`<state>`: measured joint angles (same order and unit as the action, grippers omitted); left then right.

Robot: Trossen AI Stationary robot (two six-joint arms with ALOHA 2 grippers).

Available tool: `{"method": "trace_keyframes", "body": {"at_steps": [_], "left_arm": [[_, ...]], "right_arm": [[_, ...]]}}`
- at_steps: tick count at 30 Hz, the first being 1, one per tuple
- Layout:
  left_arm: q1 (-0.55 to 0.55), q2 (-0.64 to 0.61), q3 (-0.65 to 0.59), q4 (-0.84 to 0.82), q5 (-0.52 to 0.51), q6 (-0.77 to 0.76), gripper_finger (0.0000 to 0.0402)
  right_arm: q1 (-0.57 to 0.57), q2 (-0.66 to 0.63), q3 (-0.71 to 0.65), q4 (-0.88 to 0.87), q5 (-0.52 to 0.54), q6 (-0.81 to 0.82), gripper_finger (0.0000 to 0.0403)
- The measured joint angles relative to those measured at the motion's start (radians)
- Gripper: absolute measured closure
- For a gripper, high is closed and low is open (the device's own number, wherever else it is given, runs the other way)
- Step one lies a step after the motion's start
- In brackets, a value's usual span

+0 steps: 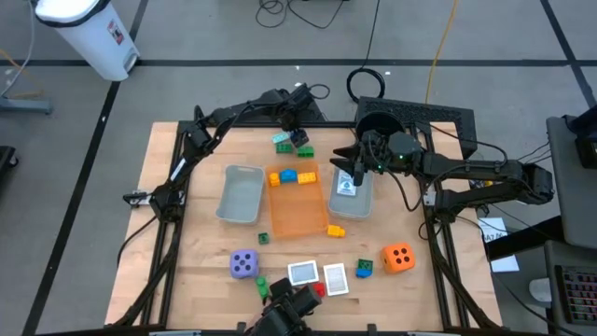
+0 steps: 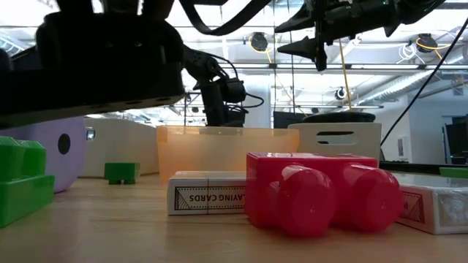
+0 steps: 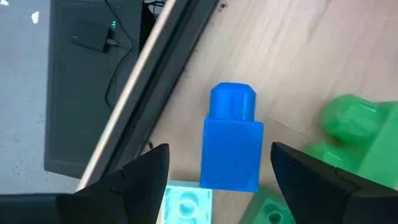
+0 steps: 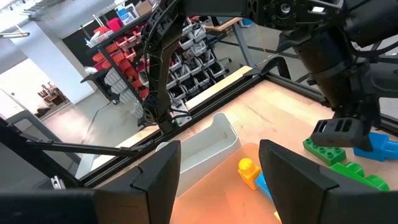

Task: Pick & Place Toys
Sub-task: Put the blue game piece block into the orange bin

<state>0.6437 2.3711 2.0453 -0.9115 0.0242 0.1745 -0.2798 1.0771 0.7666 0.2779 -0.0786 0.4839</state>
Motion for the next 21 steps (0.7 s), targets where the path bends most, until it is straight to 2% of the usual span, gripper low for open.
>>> {"method": "trace_keyframes", "body": {"at_steps": [4,8,15,21], "left_arm": [[0.0,0.006,-0.002,-0.018,0.003,0.005,0.0121],[0.002,0.014,-0.003,-0.029,0.051,-0.001,0.0121],[0.002,0.013,-0.003,-0.021,0.037,0.0,0.0126],[-0.001,0.013,-0.003,-0.02,0.059,0.005,0.0187]], "right_arm": [[0.0,0.0,0.0,0.0,0.0,0.0,0.0193],[0.0,0.0,0.0,0.0,0.003,0.0,0.0193],[0.0,0.0,0.0,0.0,0.004,0.001,0.0193],[0.0,0.0,0.0,0.0,0.004,0.001,0.0193]]}}
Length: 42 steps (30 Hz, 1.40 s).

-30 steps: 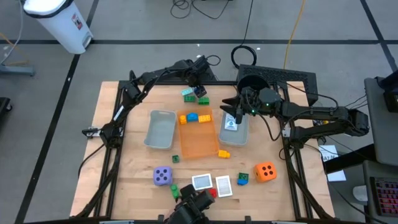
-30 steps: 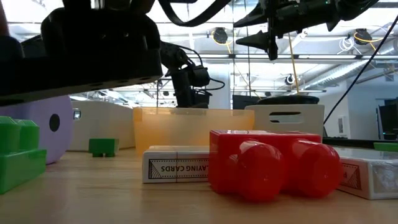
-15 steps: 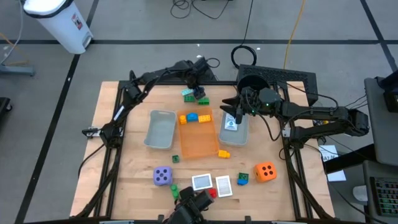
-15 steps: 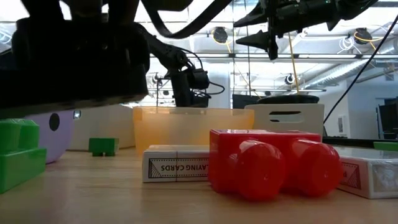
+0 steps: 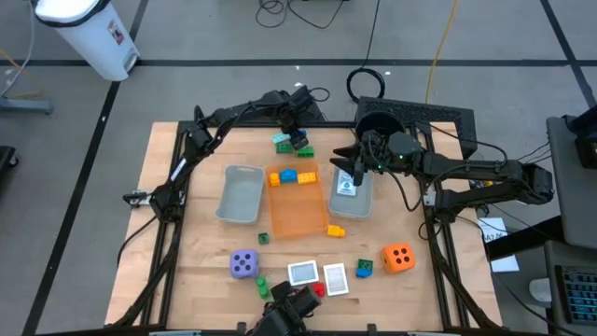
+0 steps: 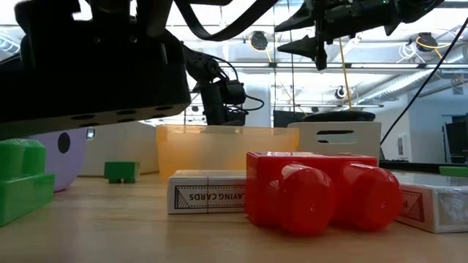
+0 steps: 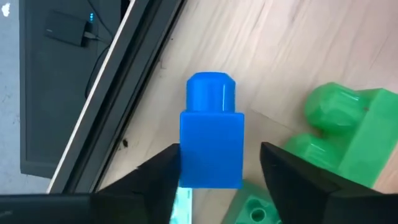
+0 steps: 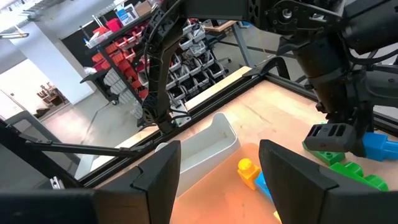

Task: Pick & Place Toys
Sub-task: Put the blue game piece block into the orange bin

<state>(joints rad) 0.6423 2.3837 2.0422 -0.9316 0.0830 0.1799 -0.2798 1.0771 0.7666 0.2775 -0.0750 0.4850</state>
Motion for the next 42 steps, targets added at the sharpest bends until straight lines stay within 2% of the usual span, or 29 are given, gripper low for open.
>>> {"method": "trace_keyframes", "body": {"at_steps": [5,8,16,22,33,42], "left_arm": [[-0.002,0.0,0.0,0.0,0.001,-0.001,0.0246],[-0.005,0.003,0.002,-0.006,-0.003,-0.004,0.0266],[-0.006,0.006,0.003,-0.016,-0.02,0.018,0.025],[-0.01,0.006,0.033,-0.075,0.008,0.021,0.0268],[-0.011,0.006,0.309,-0.304,0.149,0.07,0.0259],[-0.009,-0.152,0.285,-0.289,0.331,0.019,0.0269]], "right_arm": [[0.0,0.0,0.0,0.0,0.0,0.0,0.0193],[0.0,0.0,0.0,0.0,0.0,0.0,0.0193],[0.0,0.0,0.0,0.0,0.0,0.001,0.0193],[0.0,0.0,0.0,0.0,0.0,0.0,0.0193],[0.0,0.0,0.0,0.006,0.0,-0.008,0.0193],[0.0,0.0,0.0,0.172,-0.004,-0.029,0.0193]]}}
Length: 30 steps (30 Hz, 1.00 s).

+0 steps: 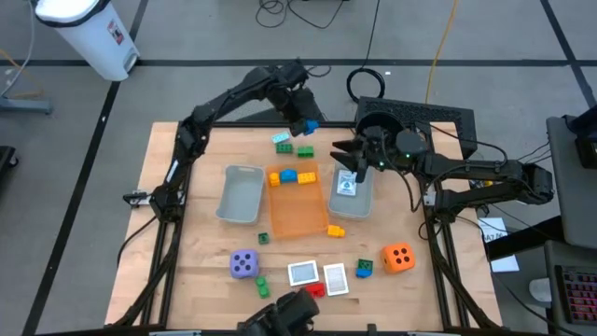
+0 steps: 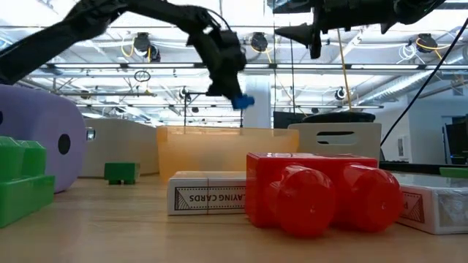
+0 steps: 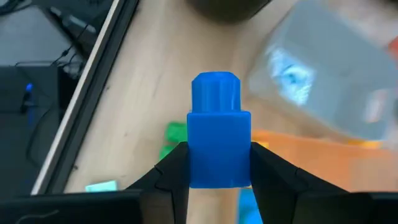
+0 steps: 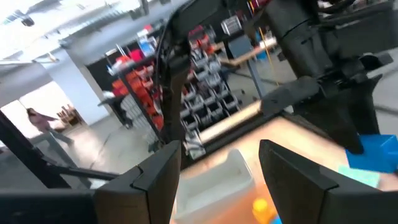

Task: Pick & Place Toys
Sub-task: Put the blue game piece block into the orange bin

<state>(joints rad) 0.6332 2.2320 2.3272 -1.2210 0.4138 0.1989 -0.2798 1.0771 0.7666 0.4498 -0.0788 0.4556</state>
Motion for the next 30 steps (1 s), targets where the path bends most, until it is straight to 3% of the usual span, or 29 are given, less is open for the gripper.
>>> {"method": "trace_keyframes", "body": {"at_steps": [14,21,30], "left_arm": [[-0.054,-0.296,0.0,0.01,0.041,-0.078,0.0269],[-0.101,-0.341,-0.011,-0.033,0.039,-0.105,0.0269],[-0.21,-0.434,-0.311,0.152,0.031,-0.177,0.0269]], "right_arm": [[-0.022,0.0,0.0,0.031,-0.004,0.03,0.0193],[-0.022,0.0,0.0,0.037,-0.034,0.03,0.0193],[-0.037,-0.007,0.0,-0.035,-0.161,-0.017,0.0193]]}}
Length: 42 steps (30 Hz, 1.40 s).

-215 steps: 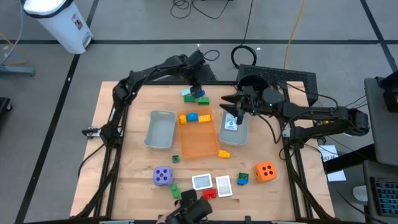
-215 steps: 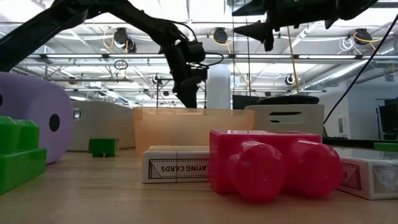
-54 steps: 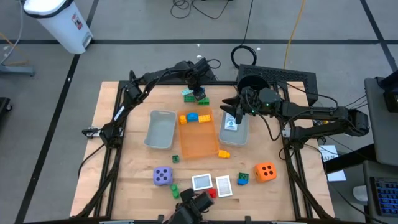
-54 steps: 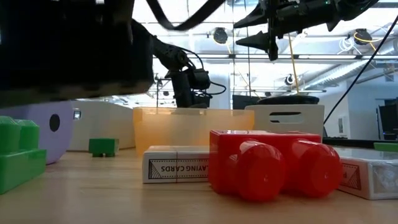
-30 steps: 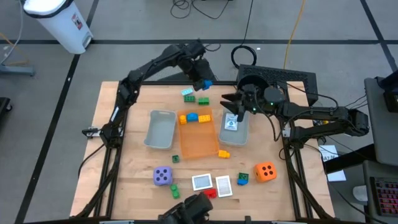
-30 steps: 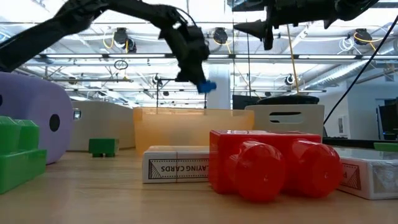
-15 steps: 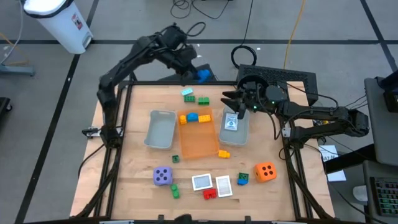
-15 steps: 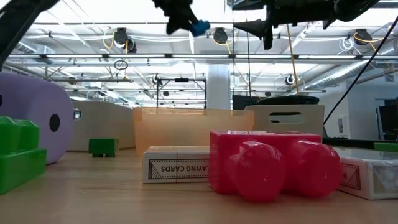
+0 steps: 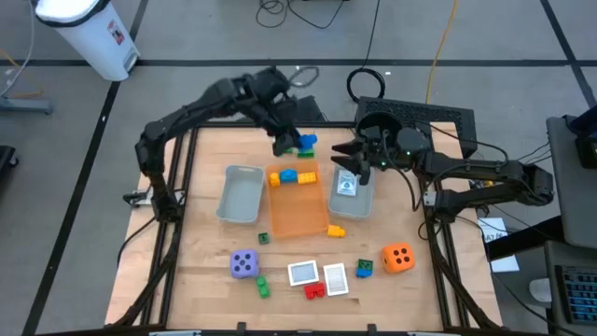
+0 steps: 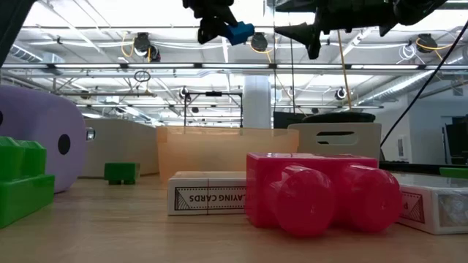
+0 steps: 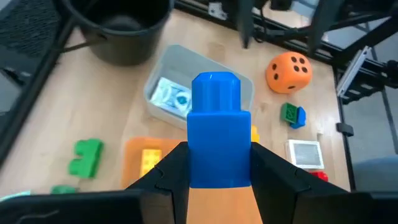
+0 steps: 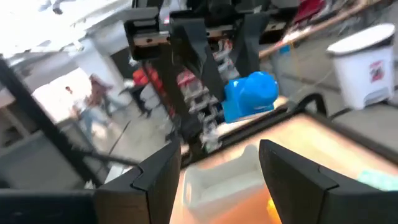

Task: Pick & Place Toys
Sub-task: Put the blue game piece block into the orange bin

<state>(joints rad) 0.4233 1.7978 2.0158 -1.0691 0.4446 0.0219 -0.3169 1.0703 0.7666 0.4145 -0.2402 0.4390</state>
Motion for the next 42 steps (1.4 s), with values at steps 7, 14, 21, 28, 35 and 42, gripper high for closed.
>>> {"method": "trace_keyframes", "body": {"at_steps": [7,14,21,28,35,42], "left_arm": [[-0.062,-0.124,-0.31,0.289,-0.001,-0.122,0.0269],[-0.137,-0.144,-0.436,0.438,-0.004,-0.2,0.0269],[-0.176,-0.124,-0.437,0.477,-0.025,-0.201,0.0269],[-0.168,-0.123,-0.437,0.507,-0.023,-0.201,0.0266],[-0.174,-0.123,-0.436,0.507,-0.01,-0.199,0.0269],[-0.177,-0.123,-0.436,0.507,0.003,-0.193,0.0261]], "right_arm": [[-0.031,-0.029,0.0,-0.166,-0.102,0.028,0.0193],[-0.009,0.009,0.001,-0.141,-0.104,0.021,0.0193],[0.01,0.096,0.0,-0.031,-0.127,0.068,0.0193],[0.04,0.149,0.0,0.088,-0.154,0.122,0.0193],[0.063,0.177,0.001,0.115,-0.149,0.122,0.0193],[0.064,0.177,0.001,0.139,-0.149,0.12,0.0227]]}}
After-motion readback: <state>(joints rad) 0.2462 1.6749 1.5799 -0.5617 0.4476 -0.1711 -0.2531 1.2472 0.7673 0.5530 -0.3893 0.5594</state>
